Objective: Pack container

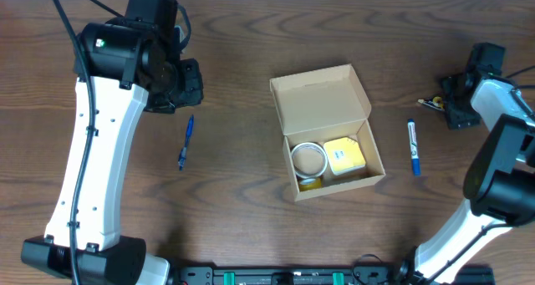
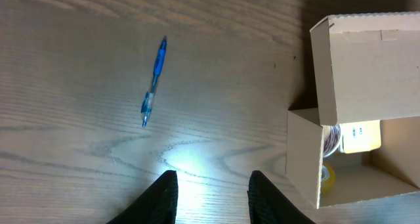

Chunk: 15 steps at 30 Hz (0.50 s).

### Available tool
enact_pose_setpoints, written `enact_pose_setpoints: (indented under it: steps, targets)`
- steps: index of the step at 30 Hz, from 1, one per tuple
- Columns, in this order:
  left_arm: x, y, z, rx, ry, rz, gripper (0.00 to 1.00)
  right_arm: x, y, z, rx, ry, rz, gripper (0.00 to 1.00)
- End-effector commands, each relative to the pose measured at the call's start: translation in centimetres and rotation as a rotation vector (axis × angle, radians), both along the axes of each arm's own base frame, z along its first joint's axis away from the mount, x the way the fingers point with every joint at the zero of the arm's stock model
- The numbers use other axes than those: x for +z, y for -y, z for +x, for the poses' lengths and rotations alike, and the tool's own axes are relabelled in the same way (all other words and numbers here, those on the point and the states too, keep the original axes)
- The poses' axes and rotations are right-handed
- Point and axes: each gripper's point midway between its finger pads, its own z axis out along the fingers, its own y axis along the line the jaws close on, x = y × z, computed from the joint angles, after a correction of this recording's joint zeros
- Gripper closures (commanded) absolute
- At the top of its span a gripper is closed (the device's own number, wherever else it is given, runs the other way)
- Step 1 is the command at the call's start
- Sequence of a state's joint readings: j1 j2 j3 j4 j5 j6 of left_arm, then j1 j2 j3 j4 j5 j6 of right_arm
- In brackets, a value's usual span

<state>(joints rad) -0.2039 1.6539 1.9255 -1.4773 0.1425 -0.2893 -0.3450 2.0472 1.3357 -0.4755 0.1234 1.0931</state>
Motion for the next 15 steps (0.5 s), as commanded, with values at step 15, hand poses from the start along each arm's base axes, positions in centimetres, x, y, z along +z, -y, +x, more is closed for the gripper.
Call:
enact_pose_setpoints:
  steps: [15]
  targets:
    - [0.7,-0.2,0.1,0.029,0.035,-0.001,0.64,-1.6,-1.6,1.5,0.104,0.040,0.081,0.45]
